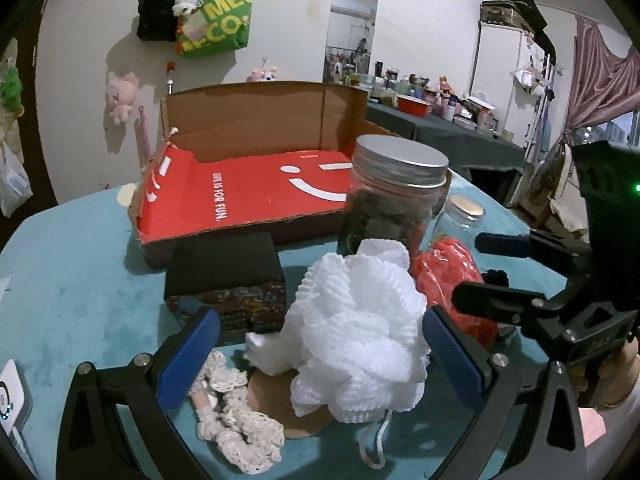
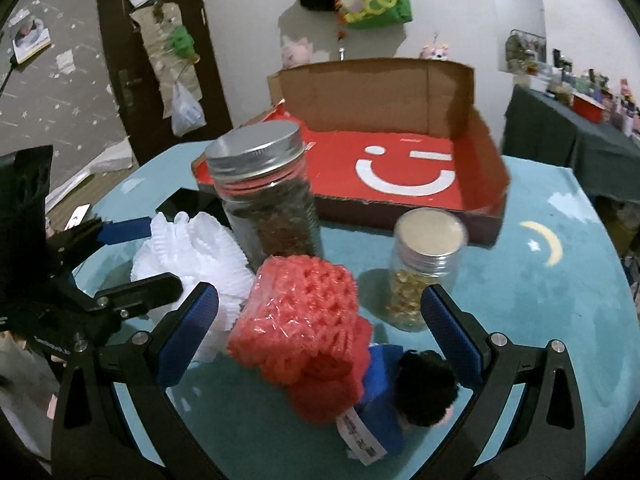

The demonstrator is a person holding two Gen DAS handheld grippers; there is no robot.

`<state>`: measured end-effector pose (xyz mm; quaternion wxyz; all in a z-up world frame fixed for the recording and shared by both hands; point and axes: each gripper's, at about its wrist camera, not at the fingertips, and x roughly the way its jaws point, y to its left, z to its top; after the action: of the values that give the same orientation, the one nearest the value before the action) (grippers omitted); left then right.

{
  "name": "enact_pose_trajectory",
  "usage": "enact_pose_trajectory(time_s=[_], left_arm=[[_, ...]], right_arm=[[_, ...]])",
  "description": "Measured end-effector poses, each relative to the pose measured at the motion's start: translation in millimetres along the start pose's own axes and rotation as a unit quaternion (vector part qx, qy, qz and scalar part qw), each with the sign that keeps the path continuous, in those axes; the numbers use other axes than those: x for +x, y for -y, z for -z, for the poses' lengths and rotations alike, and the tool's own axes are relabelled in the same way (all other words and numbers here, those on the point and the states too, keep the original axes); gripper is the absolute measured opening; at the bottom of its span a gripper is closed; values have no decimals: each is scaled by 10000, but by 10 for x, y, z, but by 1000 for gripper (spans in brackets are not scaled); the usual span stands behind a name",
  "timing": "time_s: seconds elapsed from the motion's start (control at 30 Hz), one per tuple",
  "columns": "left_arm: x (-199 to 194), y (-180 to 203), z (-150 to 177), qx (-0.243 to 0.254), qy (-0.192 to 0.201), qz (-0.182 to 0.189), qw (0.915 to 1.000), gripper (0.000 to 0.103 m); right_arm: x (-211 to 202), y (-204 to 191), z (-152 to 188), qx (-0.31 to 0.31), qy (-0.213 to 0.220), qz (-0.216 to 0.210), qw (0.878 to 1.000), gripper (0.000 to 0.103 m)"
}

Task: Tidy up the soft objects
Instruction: 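Grasp the white bath puff with the left tool while the right grasps the red-orange puff, then carry both puffs into the red-lined box and lower them onto the paper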

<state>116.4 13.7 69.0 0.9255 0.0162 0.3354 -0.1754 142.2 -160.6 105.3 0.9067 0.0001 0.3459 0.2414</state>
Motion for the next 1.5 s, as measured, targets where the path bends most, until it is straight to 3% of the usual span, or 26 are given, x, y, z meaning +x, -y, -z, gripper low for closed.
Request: enact_pose_trajectory(time_s=[0.17,0.27,0.33,0.37,0.5,0.83,1.13,1.5], left_arm=[[22,52,29,133,-100,129,9998,103],[49,107,59,289,-155,157,9993,99],[78,140,75,335,-245,337,9986,67],[85,150,75,302,-333,471,9979,65],[33,176,54,292,-298,438,9982,55],[-137,233,3,292,-163,177,9993,49],[-388,143,-146,302,218,-137,9992,47],[-670,-68,-493,308,704,-473,9959,46]], right_arm=[[88,8,18,43,-205,-177,9996,97],[148,42,48,167,-343,-298,9988,83],[200,95,77,351,-474,-475,9971,67],[227,119,89,451,-544,-626,9955,58],[168,127,104,564,-459,-840,9938,41],[-225,-23,67,460,91,-499,9977,39],[-370,-23,49,415,262,-312,9983,39],[-655,84,-206,215,672,10,9975,39]])
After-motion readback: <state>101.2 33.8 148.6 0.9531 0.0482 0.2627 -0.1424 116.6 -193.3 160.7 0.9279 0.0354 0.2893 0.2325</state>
